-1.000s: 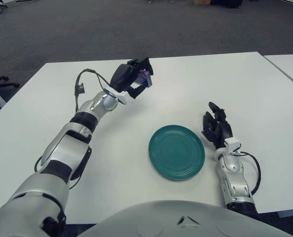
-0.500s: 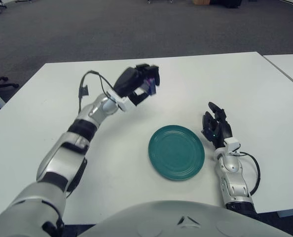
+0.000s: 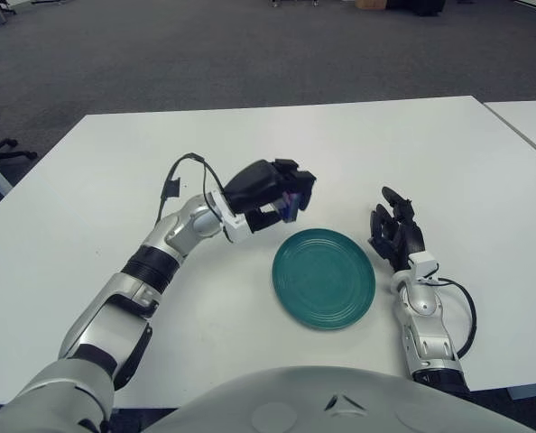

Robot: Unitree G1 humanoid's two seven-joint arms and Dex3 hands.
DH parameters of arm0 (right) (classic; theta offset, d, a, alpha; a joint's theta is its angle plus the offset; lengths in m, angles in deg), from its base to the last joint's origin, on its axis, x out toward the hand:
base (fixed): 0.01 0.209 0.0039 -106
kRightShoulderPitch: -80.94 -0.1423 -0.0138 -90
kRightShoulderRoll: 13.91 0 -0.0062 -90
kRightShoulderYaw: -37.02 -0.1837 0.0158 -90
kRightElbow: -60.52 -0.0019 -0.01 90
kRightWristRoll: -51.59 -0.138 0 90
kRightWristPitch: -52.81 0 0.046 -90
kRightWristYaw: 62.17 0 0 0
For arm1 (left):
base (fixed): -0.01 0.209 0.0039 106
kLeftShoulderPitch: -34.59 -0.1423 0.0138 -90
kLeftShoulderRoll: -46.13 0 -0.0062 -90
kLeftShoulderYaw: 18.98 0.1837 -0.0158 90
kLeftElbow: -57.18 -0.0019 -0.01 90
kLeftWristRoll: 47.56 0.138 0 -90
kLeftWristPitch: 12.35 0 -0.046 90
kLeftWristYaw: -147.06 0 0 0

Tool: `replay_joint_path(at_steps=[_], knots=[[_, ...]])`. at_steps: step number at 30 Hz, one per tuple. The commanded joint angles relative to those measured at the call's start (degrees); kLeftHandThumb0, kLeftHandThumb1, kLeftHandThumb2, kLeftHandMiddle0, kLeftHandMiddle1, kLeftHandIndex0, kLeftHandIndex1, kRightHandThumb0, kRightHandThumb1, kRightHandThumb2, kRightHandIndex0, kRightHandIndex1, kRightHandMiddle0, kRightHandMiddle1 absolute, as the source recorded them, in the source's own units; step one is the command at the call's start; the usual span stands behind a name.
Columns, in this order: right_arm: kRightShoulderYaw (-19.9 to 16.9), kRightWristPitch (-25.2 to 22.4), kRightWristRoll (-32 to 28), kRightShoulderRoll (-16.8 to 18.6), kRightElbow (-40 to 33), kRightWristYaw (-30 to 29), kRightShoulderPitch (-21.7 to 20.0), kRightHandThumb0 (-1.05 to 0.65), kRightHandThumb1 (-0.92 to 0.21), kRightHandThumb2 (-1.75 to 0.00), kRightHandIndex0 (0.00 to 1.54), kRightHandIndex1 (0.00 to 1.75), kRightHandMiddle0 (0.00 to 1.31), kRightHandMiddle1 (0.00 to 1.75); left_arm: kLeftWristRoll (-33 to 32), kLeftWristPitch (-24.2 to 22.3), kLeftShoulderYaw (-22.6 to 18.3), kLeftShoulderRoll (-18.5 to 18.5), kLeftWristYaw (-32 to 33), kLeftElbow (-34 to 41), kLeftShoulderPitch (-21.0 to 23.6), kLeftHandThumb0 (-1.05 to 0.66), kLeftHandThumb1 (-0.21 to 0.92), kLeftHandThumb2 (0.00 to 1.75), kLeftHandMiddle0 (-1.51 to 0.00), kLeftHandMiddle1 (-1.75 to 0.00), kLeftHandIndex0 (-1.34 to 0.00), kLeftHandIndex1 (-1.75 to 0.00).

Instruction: Put the gum into the plate.

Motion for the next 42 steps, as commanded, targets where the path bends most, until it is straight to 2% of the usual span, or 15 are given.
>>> replay_joint_path(at_steps=[1, 6, 10, 17, 30, 33, 34, 35, 38, 39, 40, 41, 42], knots=[[0.47, -3.57, 0.33, 0.58, 4.07, -0.25, 2.32, -0.72, -0.92, -0.68, 0.30, 0.00, 0.00, 0.46, -1.04, 3.70, 1.85, 0.24, -2.25, -2.32, -0.68, 0.00, 0.03, 1.63, -0.85, -1.68, -0.60, -1.75], [0.71, -3.17, 0.65, 0.58, 4.32, -0.51, 2.29, -0.71, -0.92, -0.69, 0.31, 0.01, 0.00, 0.47, -4.40, 9.32, 3.16, -0.05, -5.22, -5.90, 0.88, 0.00, 0.06, 1.60, -0.82, -1.70, -0.58, -1.75], [0.82, -2.89, 0.69, 0.64, 4.46, -0.63, 2.30, -0.71, -0.92, -0.70, 0.31, 0.01, 0.00, 0.47, -6.39, 10.67, 3.32, -0.42, -7.52, -6.80, 1.47, 0.00, 0.08, 1.58, -0.80, -1.70, -0.56, -1.75], [0.91, -2.47, 0.35, 1.03, 4.75, -0.79, 2.34, -0.70, -0.92, -0.71, 0.31, 0.00, 0.00, 0.48, -9.94, 7.39, 3.66, -0.35, -13.99, -2.13, 1.14, 0.00, 0.10, 1.55, -0.80, -1.68, -0.55, -1.75], [1.29, -1.70, 0.59, 1.27, 5.22, -1.18, 2.35, -0.71, -0.92, -0.72, 0.30, 0.00, 0.00, 0.48, -3.64, 3.84, 4.27, 0.12, -17.48, 2.89, -1.46, 0.00, 0.04, 1.60, -0.85, -1.65, -0.59, -1.75], [1.30, -1.72, 0.58, 1.34, 5.18, -1.28, 2.33, -0.70, -0.92, -0.73, 0.30, 0.00, 0.00, 0.49, -2.04, 2.92, 4.53, 0.02, -17.35, 2.77, -2.30, 0.00, 0.10, 1.55, -0.79, -1.68, -0.55, -1.74], [1.27, -1.77, 0.46, 1.42, 5.20, -1.28, 2.31, -0.70, -0.92, -0.73, 0.30, 0.00, 0.00, 0.49, -2.29, 2.60, 4.54, 0.03, -17.60, 2.98, -2.39, 0.00, 0.12, 1.54, -0.77, -1.70, -0.54, -1.74], [1.22, -1.81, 0.24, 1.53, 5.22, -1.22, 2.27, -0.70, -0.92, -0.73, 0.30, 0.00, 0.00, 0.49, -2.50, 2.28, 4.60, -0.03, -17.80, 3.22, -2.62, 0.00, 0.23, 1.42, -0.64, -1.72, -0.49, -1.74], [1.15, -1.83, -0.16, 1.74, 5.31, -1.10, 2.16, -0.69, -0.92, -0.73, 0.30, 0.00, 0.00, 0.50, -2.32, 1.66, 4.65, -0.13, -17.92, 4.03, -3.33, 0.00, 0.50, 1.06, -0.43, -1.69, -0.37, -1.70], [1.13, -1.81, -0.27, 1.78, 5.34, -1.06, 2.12, -0.69, -0.92, -0.73, 0.30, 0.00, 0.00, 0.50, -2.04, 1.47, 4.63, -0.15, -17.88, 4.42, -3.62, -0.07, 0.59, 0.95, -0.40, -1.57, -0.34, -1.71], [1.12, -1.84, -0.38, 1.78, 5.41, -0.95, 2.09, -0.69, -0.92, -0.73, 0.30, 0.00, 0.00, 0.51, -1.53, 1.41, 4.61, -0.09, -17.85, 4.83, -3.69, -0.17, 0.71, 0.79, -0.37, -1.34, -0.29, -1.72], [1.15, -1.90, -0.39, 1.70, 5.54, -0.81, 2.01, -0.68, -0.92, -0.73, 0.31, 0.00, 0.00, 0.51, -1.17, 1.30, 4.62, 0.11, -18.10, 5.40, -3.65, -0.33, 0.76, 0.68, -0.31, -1.07, -0.19, -1.47], [1.18, -1.95, -0.38, 1.64, 5.64, -0.71, 1.96, -0.68, -0.92, -0.73, 0.31, 0.00, 0.00, 0.51, -0.98, 1.22, 4.62, 0.26, -18.31, 5.77, -3.58, -0.43, 0.79, 0.62, -0.29, -0.93, -0.15, -1.35]])
